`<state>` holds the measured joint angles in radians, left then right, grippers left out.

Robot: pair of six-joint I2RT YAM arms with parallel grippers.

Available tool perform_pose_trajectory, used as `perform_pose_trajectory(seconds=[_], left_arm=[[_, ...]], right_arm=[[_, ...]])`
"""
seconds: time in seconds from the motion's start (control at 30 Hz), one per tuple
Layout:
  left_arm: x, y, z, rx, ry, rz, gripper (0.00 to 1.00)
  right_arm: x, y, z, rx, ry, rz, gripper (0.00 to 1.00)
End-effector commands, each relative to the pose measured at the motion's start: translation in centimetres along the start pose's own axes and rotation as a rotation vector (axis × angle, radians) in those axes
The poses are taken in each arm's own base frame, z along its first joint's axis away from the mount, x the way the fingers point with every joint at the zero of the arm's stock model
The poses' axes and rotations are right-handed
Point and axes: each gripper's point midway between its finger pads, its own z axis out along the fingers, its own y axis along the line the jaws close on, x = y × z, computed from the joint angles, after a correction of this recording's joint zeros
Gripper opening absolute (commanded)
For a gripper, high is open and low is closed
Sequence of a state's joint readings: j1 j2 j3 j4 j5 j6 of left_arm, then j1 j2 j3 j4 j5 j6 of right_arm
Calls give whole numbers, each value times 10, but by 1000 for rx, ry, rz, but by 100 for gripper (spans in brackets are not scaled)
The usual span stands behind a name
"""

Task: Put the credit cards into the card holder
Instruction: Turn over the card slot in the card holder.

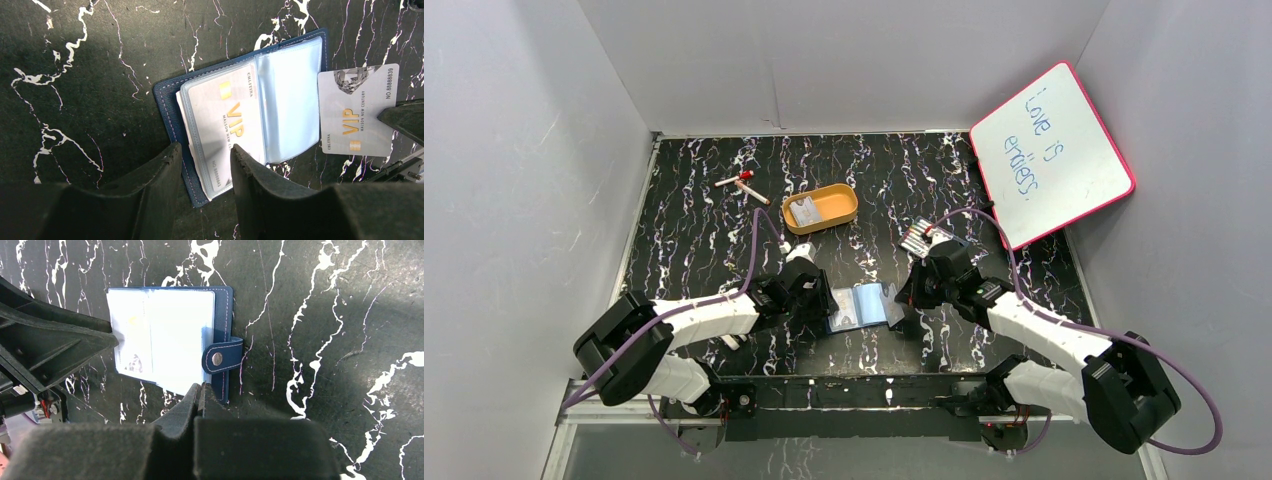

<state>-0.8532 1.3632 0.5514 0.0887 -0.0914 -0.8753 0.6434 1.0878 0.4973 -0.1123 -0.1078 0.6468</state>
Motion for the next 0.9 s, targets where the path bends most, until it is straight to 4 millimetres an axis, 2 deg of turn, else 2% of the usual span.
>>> perform_pose_trajectory(seconds=[0.0,0.4,0.53,0.87], left_arm=[[7,16,-2,-61,16,13,39],[10,15,2,-59,28,11,39],[10,15,1,-59,29,11,39],[10,17,0,-62,23,11,38]], right_arm=[[-2,1,1,-16,-16,-16,0],[10,13,10,-94,49,-8,0],[2,25,11,-141,21,-11,0],[1,43,21,-195,52,-17,0]])
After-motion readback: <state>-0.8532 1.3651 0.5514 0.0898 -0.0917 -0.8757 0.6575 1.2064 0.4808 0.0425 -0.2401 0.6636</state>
